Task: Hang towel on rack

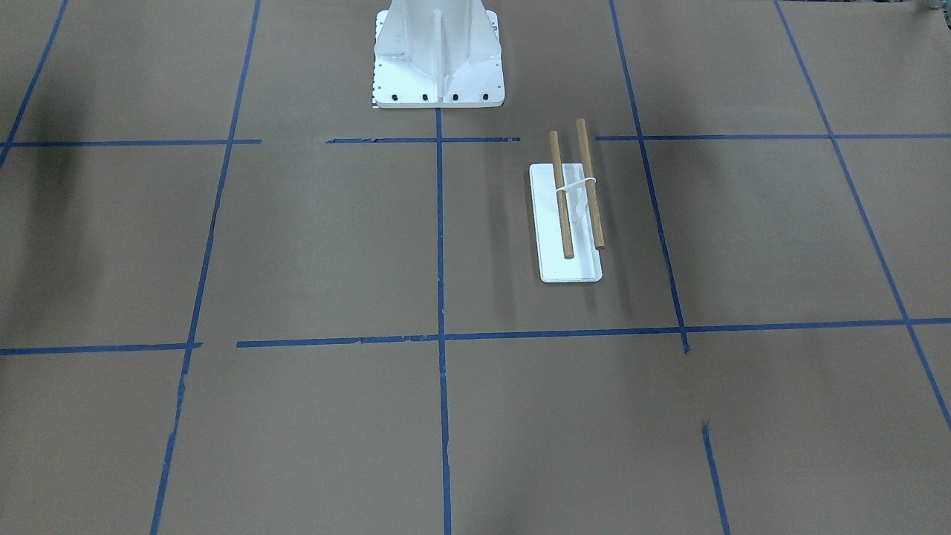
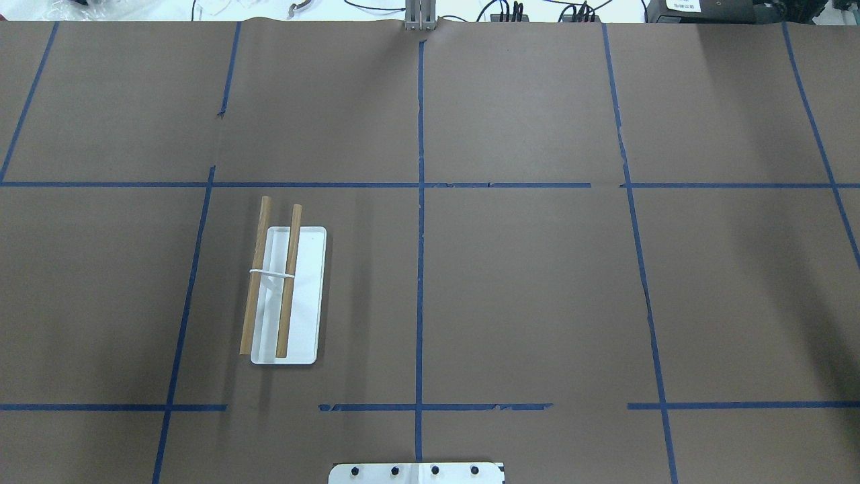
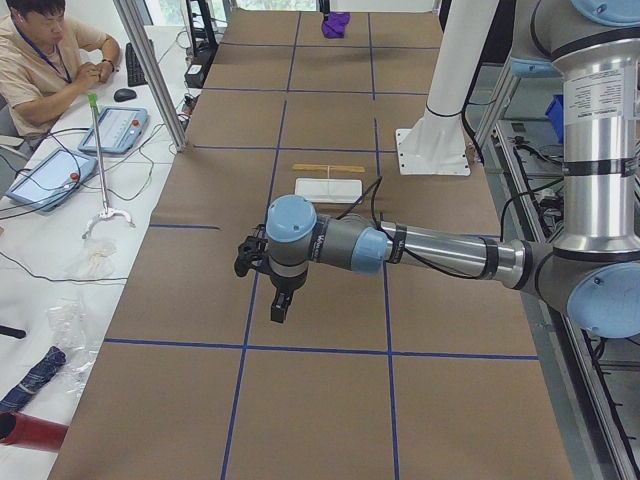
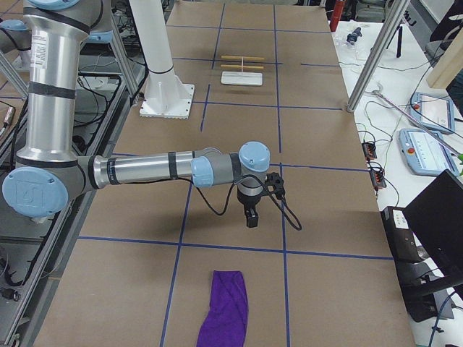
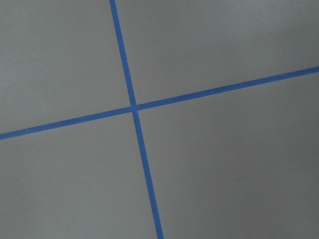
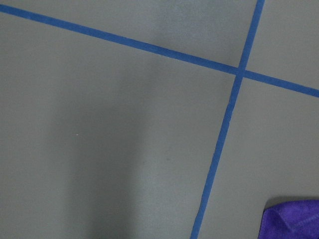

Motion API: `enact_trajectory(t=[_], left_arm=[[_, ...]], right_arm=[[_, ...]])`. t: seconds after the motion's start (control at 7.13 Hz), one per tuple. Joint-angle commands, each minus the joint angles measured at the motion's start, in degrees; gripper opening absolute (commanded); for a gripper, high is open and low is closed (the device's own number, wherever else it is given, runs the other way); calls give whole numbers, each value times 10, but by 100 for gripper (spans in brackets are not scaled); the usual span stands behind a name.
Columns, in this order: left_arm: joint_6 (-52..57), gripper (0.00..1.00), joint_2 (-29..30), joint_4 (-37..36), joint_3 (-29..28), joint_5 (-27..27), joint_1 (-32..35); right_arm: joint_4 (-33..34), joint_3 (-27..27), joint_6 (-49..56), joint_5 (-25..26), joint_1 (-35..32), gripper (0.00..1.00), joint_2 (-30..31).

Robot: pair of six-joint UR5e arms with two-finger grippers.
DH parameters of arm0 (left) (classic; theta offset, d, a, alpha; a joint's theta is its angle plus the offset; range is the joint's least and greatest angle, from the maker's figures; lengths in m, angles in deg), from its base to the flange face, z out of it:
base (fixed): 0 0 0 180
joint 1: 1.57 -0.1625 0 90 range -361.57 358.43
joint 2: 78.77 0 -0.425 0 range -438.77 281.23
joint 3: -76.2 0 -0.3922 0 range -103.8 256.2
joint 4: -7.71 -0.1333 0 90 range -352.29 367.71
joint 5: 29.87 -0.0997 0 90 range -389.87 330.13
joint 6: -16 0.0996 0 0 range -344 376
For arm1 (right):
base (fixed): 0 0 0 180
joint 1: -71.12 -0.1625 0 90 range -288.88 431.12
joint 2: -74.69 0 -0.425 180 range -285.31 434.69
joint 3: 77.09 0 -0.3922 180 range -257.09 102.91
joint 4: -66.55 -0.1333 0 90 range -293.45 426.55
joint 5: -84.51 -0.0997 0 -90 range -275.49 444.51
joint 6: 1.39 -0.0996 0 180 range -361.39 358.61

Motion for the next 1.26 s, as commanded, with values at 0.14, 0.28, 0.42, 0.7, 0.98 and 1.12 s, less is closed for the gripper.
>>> enact_trajectory(t=[0.14, 0.28, 0.42, 0.7, 0.98, 1.12], left_arm=[[0, 100, 0, 2, 13, 0, 1], [0, 100, 0, 2, 30, 0, 1], [-1, 100, 1, 1, 25, 0, 0], [2, 100, -4, 8, 9, 0, -1], [1, 100, -6, 24, -7, 3, -3], [0, 100, -6, 27, -3, 26, -3]], right_arm=[[1, -8, -2, -2, -2, 100, 1], [-1, -8, 1, 2, -1, 100, -2], [-1, -8, 0, 2, -1, 100, -7], [-1, -3, -3, 2, -1, 100, -18], [-1, -12, -18, -2, 2, 100, -33], [-1, -22, -23, 3, 19, 100, -40]])
